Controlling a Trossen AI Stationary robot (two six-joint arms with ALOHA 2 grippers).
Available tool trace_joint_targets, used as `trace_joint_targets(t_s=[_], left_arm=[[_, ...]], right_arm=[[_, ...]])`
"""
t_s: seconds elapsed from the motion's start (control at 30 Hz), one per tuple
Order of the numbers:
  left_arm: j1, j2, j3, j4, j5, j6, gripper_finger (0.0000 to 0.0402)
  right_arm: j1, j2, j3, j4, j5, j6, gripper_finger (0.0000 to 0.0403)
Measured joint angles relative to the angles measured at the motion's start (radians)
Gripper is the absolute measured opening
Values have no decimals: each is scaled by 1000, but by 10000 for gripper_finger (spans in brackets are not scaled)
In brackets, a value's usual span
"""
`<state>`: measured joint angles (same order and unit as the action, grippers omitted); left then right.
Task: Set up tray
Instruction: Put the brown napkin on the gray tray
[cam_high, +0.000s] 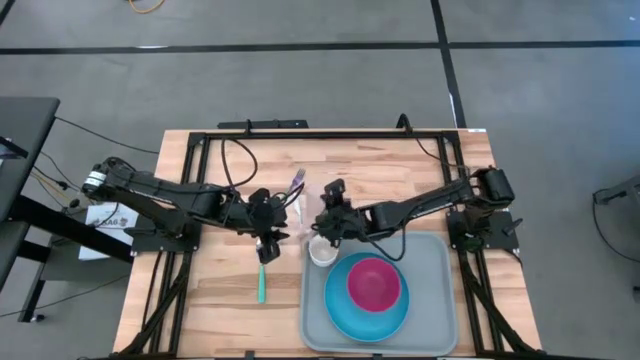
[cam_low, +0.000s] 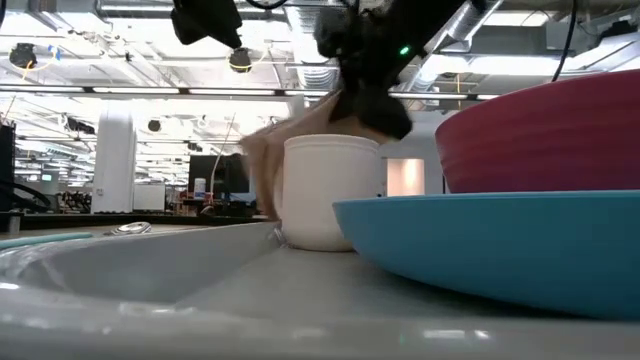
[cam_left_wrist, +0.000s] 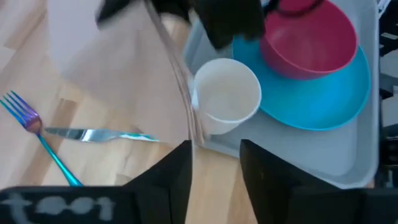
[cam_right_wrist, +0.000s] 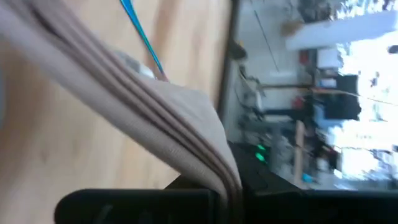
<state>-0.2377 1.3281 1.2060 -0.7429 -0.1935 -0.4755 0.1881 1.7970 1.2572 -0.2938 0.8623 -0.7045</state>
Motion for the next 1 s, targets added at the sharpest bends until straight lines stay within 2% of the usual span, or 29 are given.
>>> trace_joint_targets(t_s=[0.1, 0.37, 0.43, 0.5, 0.57, 0.63, 0.8, 1.0], left_arm=[[0, 0, 0, -3, 2, -74, 137], [0, 0, 0, -10, 5, -110, 131], [-4, 0, 0, -10, 3, -111, 129], [-5, 0, 0, -10, 4, -110, 128], [-10, 0, 0, -11, 4, -110, 127], [-13, 0, 0, -14, 4, -106, 127], [-25, 0, 0, -20, -1, -108, 127], [-37, 0, 0, -27, -6, -113, 127]], right_arm=[[2, -68, 0, -106, 57, 54, 5], [24, -333, 0, -368, 53, 403, 3], [47, -399, 0, -480, 9, 461, 3], [82, -458, -2, -596, -114, 470, 4], [132, -504, -12, -687, -249, 481, 3], [192, -539, -29, -739, -317, 548, 2], [390, -583, -80, -858, -311, 757, 1], [634, -586, -171, -849, -316, 1009, 1]])
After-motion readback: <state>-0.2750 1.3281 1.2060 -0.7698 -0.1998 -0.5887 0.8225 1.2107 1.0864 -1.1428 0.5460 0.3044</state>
